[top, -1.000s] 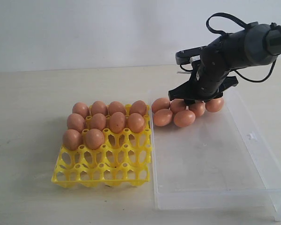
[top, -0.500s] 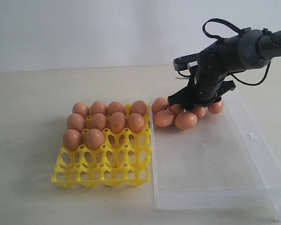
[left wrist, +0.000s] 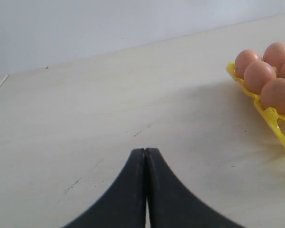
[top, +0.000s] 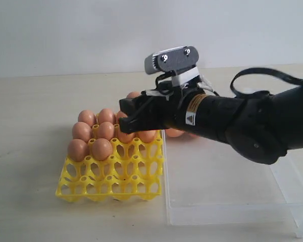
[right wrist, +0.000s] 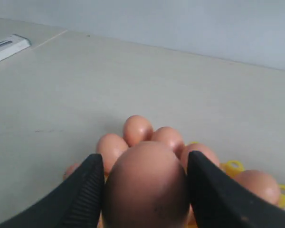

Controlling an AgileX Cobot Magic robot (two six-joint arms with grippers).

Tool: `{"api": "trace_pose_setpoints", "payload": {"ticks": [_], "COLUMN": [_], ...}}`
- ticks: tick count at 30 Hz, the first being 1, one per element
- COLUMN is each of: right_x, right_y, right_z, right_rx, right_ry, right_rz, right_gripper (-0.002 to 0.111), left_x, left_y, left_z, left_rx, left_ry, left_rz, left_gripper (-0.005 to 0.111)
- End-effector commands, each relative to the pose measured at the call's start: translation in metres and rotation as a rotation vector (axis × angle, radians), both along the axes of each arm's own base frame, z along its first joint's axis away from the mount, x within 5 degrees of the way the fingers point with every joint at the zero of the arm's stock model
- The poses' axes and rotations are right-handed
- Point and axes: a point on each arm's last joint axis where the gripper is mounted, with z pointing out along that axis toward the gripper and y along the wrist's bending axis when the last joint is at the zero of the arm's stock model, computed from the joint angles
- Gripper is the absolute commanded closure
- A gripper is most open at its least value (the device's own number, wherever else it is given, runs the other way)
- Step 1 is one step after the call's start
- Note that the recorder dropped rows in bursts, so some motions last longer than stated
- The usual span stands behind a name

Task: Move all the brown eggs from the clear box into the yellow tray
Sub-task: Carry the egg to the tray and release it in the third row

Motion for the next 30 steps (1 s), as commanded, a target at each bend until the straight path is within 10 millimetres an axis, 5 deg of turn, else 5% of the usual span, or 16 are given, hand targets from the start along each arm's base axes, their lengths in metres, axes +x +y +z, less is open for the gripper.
{"api": "trace_pose_setpoints", "payload": {"ticks": [1, 9, 24, 30], "right_x": [-0.001, 0.006, 0.02, 0.023], "right_y": [0.011, 0.018, 0.031, 0.036], "right_z": [-0.023, -0.06, -0.067, -0.068], "right_rx": [0.064, 0.057, 0.055, 0.083], "right_ry": [0.021, 0.153, 0.214, 0.262], "right_rz": [0.072, 0.049, 0.058, 0.06], "right_gripper": [0.108, 0.108, 0.107, 0.082], "left_x": [0.0, 0.0, 0.0, 0.0], "left_y": [0.0, 0.0, 0.0, 0.0], "left_z": [0.002, 0.002, 0.002, 0.002], "left_rx": [-0.013, -0.013, -0.013, -0.013], "left_ry": [-0.019, -0.019, -0.019, -0.019], "left_rz": [0.004, 0.004, 0.004, 0.004], "left_gripper": [0.107, 0.107, 0.107, 0.107]}}
